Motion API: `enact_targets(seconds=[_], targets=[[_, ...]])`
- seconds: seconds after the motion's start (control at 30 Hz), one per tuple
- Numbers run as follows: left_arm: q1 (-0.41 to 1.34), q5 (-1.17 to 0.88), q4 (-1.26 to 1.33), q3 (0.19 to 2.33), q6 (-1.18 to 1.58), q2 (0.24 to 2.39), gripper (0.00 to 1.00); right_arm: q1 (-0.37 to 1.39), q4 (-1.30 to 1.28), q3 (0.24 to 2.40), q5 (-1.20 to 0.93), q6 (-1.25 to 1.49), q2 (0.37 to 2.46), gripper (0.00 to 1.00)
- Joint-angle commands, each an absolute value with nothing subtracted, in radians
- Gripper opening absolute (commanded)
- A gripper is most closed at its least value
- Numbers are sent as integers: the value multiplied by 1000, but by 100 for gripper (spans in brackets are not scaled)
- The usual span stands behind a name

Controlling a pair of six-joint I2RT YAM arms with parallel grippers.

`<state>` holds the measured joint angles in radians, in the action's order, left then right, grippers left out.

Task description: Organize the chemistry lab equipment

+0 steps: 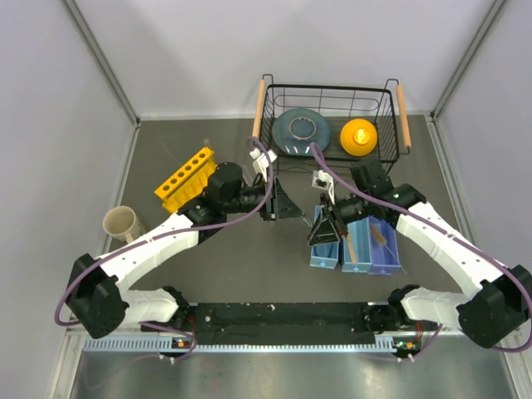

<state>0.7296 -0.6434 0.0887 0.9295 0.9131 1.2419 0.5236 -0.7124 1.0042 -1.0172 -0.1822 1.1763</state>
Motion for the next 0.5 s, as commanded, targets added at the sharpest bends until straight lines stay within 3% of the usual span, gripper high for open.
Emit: enact_targets(seconds=[0.0, 0.07, 0.2, 0.3, 0.47], targets=[[736, -664, 169, 942, 939, 1230, 9, 543, -698, 1045, -1029, -221, 1167, 14], [736, -643, 146, 928, 933, 1213, 7, 543, -701, 1046, -1023, -224, 1161, 24], [733, -542, 14, 913, 855, 1158, 6, 535, -729, 1054, -989, -276, 1134, 65], [715, -418, -153, 917, 766, 1097, 6, 468, -758, 1060, -996, -334, 1098, 81], [591, -220, -371, 942, 608, 1002, 6, 304, -759, 1033, -980, -385, 1019, 98]])
